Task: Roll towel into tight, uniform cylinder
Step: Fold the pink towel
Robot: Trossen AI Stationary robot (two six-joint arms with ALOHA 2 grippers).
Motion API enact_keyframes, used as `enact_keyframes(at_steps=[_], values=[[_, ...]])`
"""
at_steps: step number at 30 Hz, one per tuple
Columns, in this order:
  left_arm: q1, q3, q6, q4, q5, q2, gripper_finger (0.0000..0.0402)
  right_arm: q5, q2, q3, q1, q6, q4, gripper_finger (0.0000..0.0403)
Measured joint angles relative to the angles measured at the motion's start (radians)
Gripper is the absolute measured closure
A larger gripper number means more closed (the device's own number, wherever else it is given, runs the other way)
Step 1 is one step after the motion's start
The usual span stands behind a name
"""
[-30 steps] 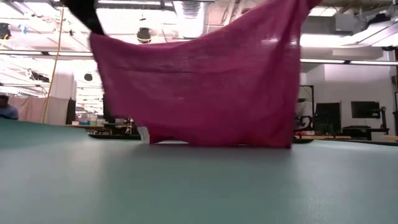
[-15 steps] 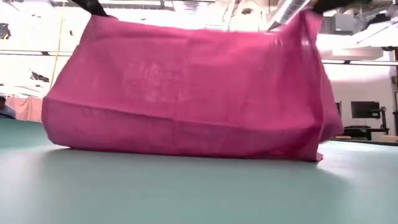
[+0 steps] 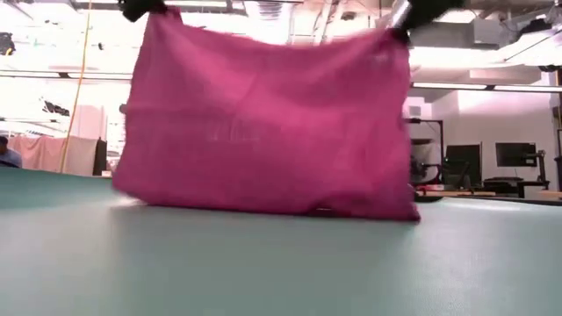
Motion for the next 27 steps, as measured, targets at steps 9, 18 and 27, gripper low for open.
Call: enact_keyframes(at_steps=[9, 18, 27], values=[[0.18, 0.321, 0.255, 0.0, 0.119, -0.007, 0.0401, 0.236, -0.061, 0.354, -0.209, -0.479, -0.004, 0.0403], [0.468, 0.421, 0.605, 0.264, 0.479, -0.017, 0.0401, 0.2, -0.077, 0.41, -0.444, -0.69, -0.007, 0.0403], [0.801, 0.421, 0.853, 0.614, 0.853, 0.016, 0.0401, 0.089, -0.079, 0.41, -0.716, -0.97, 0.173, 0.0403]])
